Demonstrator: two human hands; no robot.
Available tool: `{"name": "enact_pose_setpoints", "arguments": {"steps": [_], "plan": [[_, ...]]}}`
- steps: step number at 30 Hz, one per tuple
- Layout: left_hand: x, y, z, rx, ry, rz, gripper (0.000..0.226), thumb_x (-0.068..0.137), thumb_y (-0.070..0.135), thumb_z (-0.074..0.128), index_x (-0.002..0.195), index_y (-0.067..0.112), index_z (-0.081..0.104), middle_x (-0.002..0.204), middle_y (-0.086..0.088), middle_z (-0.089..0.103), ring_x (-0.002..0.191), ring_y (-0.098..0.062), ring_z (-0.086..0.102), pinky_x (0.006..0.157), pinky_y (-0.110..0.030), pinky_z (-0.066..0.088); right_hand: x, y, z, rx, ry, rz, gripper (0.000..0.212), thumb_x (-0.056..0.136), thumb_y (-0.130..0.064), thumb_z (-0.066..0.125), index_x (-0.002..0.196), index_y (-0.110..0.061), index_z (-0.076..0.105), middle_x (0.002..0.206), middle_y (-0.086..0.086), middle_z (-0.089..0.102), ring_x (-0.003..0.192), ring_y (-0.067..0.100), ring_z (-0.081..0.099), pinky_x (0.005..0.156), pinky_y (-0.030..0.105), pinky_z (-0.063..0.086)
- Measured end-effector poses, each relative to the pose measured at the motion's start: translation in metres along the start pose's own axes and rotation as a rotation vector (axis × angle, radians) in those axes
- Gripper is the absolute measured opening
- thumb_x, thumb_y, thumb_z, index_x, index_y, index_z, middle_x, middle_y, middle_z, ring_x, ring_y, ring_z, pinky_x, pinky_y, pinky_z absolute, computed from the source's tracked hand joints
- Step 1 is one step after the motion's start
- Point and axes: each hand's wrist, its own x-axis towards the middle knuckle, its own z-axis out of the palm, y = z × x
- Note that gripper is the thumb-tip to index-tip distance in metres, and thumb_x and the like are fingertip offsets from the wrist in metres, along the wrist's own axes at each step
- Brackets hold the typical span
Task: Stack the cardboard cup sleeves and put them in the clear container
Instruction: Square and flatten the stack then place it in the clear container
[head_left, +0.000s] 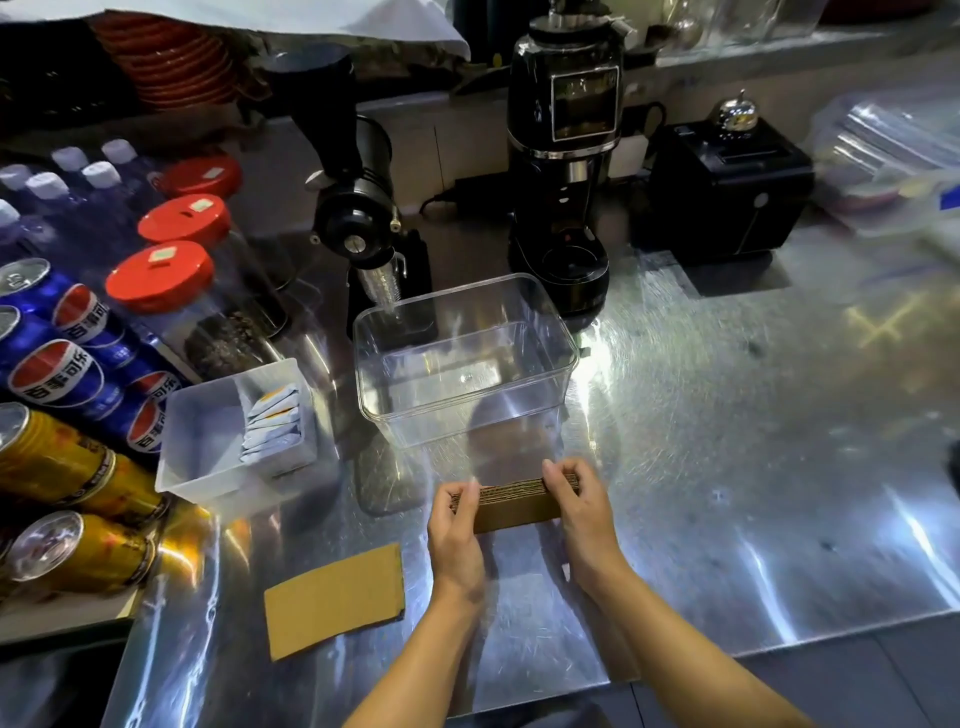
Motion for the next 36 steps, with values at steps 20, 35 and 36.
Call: {"name": "enact_pose_setpoints", "arguments": {"steps": [20, 35, 36], "plan": [[-0.003, -0.003, -0.03, 0.484, -0.061, 0.196, 0.027, 0.086, 0.01, 0.057, 0.095, 0.034, 0.052, 0.1, -0.005, 0.062, 0.089, -0.013, 0.057, 0.075, -0.007, 0.043, -0.001, -0.004, -0.014, -0.316, -0.036, -0.086, 0.017, 0.084, -0.042, 0.055, 0.072, -0.031, 0.047, 0.069, -0.008, 0.051, 0.069, 0.014, 0.051, 0.063, 0.016, 0.042], [0.007, 0.035, -0.025, 0.519, -0.049, 0.25, 0.026, 0.087, 0.009, 0.056, 0.104, 0.028, 0.054, 0.093, 0.006, 0.059, 0.083, 0.0, 0.054, 0.071, -0.001, 0.042, 0.01, -0.014, -0.026, -0.21, -0.107, -0.17, 0.033, 0.083, 0.004, 0.057, 0.094, -0.027, 0.06, 0.092, 0.0, 0.068, 0.085, 0.006, 0.064, 0.082, 0.019, 0.051], [0.009, 0.046, -0.027, 0.536, -0.038, 0.291, 0.028, 0.086, 0.008, 0.057, 0.11, 0.023, 0.055, 0.094, 0.006, 0.058, 0.084, 0.001, 0.054, 0.072, 0.001, 0.041, 0.012, -0.021, -0.021, -0.178, -0.113, -0.175, 0.033, 0.083, 0.004, 0.057, 0.092, -0.028, 0.06, 0.09, -0.003, 0.067, 0.083, 0.002, 0.064, 0.078, 0.015, 0.051]]}}
